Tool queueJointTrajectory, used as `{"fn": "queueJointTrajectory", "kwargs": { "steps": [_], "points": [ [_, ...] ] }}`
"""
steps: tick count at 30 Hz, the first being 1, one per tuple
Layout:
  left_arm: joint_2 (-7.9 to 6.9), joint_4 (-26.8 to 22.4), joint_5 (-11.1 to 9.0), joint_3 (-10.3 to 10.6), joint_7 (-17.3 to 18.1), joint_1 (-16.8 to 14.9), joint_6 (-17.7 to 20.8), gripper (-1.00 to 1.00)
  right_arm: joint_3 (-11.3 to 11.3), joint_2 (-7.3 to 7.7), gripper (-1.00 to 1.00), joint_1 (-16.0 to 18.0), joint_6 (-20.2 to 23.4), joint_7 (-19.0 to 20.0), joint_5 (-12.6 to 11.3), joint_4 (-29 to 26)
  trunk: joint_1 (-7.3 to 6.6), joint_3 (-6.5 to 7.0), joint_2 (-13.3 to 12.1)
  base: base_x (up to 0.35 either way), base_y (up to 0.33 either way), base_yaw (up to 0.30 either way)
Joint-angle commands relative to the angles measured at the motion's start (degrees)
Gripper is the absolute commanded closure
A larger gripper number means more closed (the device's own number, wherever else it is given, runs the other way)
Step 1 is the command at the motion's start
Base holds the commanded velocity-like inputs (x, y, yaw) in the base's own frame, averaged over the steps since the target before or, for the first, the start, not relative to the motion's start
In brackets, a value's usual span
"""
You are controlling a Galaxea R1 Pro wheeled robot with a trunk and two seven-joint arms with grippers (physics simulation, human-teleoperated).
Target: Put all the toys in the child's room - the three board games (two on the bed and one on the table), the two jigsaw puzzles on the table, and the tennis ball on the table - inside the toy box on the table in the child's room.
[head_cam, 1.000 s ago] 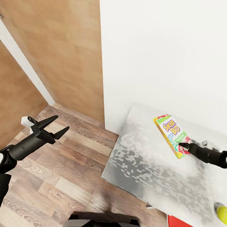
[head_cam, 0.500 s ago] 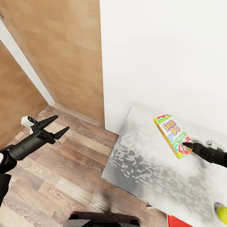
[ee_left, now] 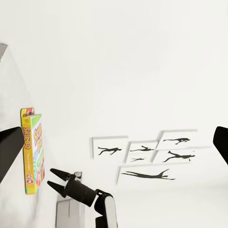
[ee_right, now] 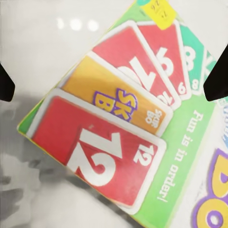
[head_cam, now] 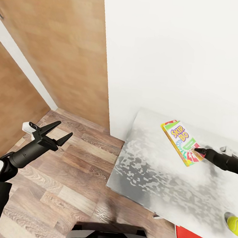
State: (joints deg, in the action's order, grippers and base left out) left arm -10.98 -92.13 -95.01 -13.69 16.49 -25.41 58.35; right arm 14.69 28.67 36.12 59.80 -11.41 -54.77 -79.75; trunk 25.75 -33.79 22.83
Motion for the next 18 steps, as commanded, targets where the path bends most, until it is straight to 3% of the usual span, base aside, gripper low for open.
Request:
{"fn": "queueJointTrajectory", "kwargs": {
  "steps": [1, 18],
  "points": [
    [0.0, 0.0, 0.4, 0.0, 0.5, 0.0, 0.2, -1.0, 0.1, 0.0, -1.0, 0.1, 0.2, -0.6, -0.6, 0.0, 0.03, -0.07, 0.1, 0.016, 0.0, 0.0],
    [0.0, 0.0, 0.4, 0.0, 0.5, -0.1, 0.2, -1.0, 0.5, -0.57, -1.0, 0.2, 0.2, -0.4, -0.8, 0.5, 0.03, -0.07, 0.1, 0.056, 0.0, 0.0]
  ]
}}
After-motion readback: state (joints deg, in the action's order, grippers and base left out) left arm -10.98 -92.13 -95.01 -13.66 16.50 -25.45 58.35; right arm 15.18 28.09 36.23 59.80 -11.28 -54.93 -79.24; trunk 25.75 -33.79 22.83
